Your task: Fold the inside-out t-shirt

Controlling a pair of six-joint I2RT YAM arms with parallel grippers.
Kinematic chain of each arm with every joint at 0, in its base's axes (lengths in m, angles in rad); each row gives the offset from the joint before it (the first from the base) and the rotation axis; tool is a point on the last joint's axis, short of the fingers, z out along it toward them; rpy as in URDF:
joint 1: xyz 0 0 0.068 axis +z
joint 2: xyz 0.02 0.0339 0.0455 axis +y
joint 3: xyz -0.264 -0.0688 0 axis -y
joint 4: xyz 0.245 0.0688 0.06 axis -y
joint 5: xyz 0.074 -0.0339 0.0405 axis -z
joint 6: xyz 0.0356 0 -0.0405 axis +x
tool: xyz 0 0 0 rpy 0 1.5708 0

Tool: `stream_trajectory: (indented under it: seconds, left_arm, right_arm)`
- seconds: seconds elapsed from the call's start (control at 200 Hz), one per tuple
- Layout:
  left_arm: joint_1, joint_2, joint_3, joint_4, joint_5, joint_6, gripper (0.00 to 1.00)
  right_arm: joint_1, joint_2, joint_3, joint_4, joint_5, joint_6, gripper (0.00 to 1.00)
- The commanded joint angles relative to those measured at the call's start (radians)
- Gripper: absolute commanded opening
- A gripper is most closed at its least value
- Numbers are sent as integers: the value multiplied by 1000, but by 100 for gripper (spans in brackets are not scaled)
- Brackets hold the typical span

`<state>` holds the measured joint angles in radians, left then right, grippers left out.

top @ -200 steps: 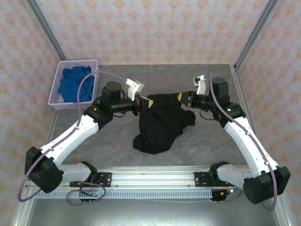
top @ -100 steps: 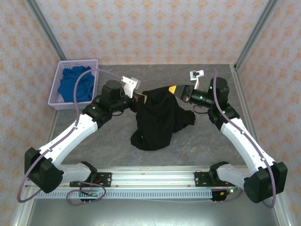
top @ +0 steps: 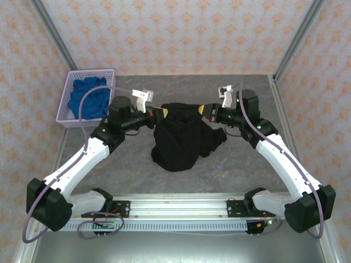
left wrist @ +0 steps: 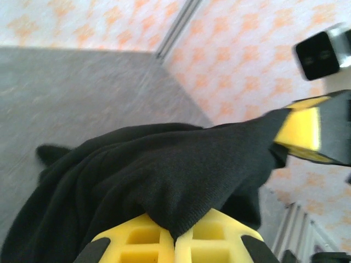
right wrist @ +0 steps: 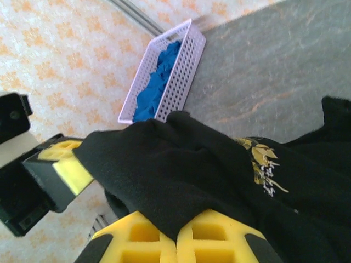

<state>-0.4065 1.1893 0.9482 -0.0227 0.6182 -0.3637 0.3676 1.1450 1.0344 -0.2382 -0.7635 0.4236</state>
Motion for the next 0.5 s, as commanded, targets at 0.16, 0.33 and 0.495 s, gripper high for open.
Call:
stream_trajectory:
  seconds: [0.16, 0.33, 0.495]
  left_arm:
    - [-179, 56, 12, -328, -527, 135, 40]
    - [-288, 45, -12, -228, -494, 188, 47]
    - [-334, 129, 65, -181, -346, 279, 47]
  right_arm:
    - [21, 87, -119, 128, -40, 165, 0]
    - [26, 106, -142, 141, -67, 168, 0]
    - [17, 89, -130, 118, -118, 138, 0]
